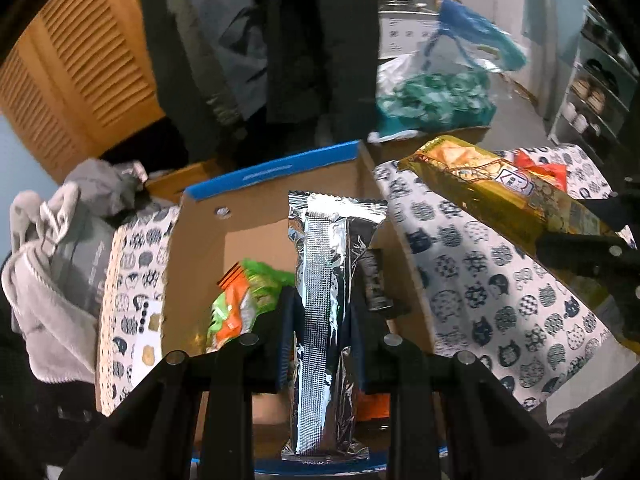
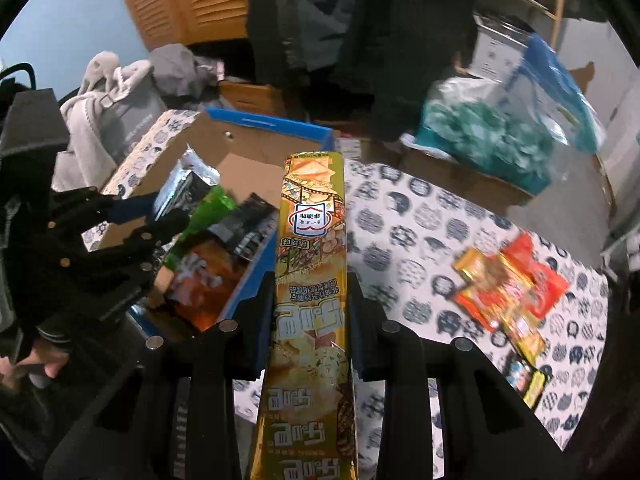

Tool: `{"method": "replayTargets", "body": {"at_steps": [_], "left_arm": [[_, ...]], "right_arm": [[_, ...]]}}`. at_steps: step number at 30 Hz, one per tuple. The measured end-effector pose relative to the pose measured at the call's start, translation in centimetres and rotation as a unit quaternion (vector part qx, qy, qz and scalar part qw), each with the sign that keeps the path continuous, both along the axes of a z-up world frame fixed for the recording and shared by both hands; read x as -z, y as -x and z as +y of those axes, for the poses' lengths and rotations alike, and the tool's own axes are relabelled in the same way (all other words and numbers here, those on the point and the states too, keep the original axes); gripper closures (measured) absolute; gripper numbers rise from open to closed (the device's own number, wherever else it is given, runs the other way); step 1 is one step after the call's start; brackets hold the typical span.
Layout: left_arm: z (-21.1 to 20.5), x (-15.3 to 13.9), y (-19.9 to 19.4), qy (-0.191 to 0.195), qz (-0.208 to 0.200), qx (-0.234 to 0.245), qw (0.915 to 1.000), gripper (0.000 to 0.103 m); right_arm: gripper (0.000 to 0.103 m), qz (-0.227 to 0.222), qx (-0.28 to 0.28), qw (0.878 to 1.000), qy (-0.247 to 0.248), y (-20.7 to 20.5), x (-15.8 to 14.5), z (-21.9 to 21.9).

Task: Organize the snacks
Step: 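Lift both held snacks and carry them over the cardboard box, then lower both snacks into the box and open both tools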

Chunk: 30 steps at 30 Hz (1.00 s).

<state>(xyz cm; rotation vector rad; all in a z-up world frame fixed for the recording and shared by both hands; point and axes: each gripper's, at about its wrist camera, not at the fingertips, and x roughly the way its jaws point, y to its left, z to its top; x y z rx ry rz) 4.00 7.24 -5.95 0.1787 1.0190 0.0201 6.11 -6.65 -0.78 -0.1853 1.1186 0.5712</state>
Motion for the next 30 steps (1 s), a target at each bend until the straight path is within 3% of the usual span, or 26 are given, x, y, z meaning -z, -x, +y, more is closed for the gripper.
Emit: {"method": "replayTargets", "body": {"at_steps": [7, 16, 18, 20, 22, 25, 27, 30], "left_arm": [[3.7, 1.5, -0.6, 0.023, 0.011, -0.035, 0.9991, 0.078], [5.6, 3.0, -0.8, 0.025, 0.028, -0.044, 0.9983, 0.076], [6.2, 3.1, -0.7, 0.021, 0.031, -0.053, 0.9979, 0.066], [7.0, 3.0, -0.4, 0.021, 0.029, -0.066, 0.9972, 0.049], [7.7, 2.5, 0.1, 0.02, 0.018, -0.075, 0.9968, 0.046], [8.2, 1.8, 0.6, 0.016, 0.007, -0.081, 0.9965, 0.034], [8.5, 1.6, 0.8, 0.015, 0.001, -0.084, 0.9964, 0.032], [8.5, 1.4, 1.0, 0.015, 0.002, -0.082, 0.9965, 0.032]], "right_arm": [[0.072, 0.016, -0.025, 1.0, 0.002, -1.0, 0.9, 4.3], [0.072, 0.031, -0.046, 0.998, 0.008, -1.8, 2.1, 8.2], [0.072, 0.033, -0.048, 0.998, 0.007, -1.9, 2.2, 8.7], [0.072, 0.037, -0.05, 0.998, 0.003, -2.0, 2.4, 9.3], [0.068, 0.04, -0.054, 0.998, -0.004, -2.1, 2.5, 9.8], [0.067, 0.038, -0.055, 0.998, -0.005, -1.9, 2.4, 10.2], [0.064, 0.037, -0.057, 0.998, -0.003, -1.8, 2.2, 10.2], [0.051, 0.027, -0.053, 0.998, 0.003, -1.6, 1.9, 10.0]]}}
